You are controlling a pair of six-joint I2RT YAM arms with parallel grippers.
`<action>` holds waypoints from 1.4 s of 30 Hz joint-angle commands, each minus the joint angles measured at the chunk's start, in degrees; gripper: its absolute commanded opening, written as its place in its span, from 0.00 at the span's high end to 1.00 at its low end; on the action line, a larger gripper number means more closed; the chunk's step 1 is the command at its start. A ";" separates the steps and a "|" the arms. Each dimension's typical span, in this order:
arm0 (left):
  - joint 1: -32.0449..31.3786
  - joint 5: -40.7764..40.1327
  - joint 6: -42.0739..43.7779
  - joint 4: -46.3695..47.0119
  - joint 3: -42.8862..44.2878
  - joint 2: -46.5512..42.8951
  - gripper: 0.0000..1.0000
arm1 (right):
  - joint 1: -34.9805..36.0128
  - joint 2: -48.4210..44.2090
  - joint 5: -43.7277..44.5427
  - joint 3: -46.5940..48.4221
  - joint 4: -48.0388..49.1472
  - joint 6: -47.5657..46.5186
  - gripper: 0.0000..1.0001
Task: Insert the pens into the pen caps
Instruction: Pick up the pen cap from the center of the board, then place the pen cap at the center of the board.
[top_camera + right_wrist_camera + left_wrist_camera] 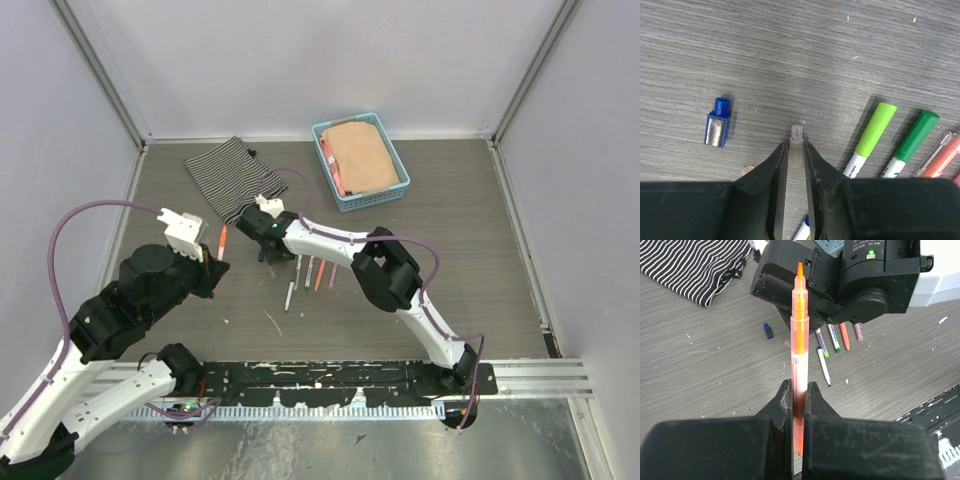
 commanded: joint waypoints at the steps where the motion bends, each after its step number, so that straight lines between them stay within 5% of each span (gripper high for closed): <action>1: 0.16 0.58 0.37 0.49 -0.20 0.03 1.00 | 0.43 0.17 -4.98 -0.09 -5.53 -1.67 0.74; 15: 0.19 1.96 -0.16 4.04 -1.37 -0.77 1.00 | 0.78 -8.83 0.24 -2.10 2.52 -4.72 0.92; 33: 0.18 4.75 -2.80 7.81 0.14 9.39 1.00 | -2.63 -49.25 -3.67 -49.31 5.42 4.64 0.92; 42: 0.16 3.90 -1.78 7.36 0.90 12.43 1.00 | -2.64 -57.36 -11.96 -63.76 3.78 8.07 0.91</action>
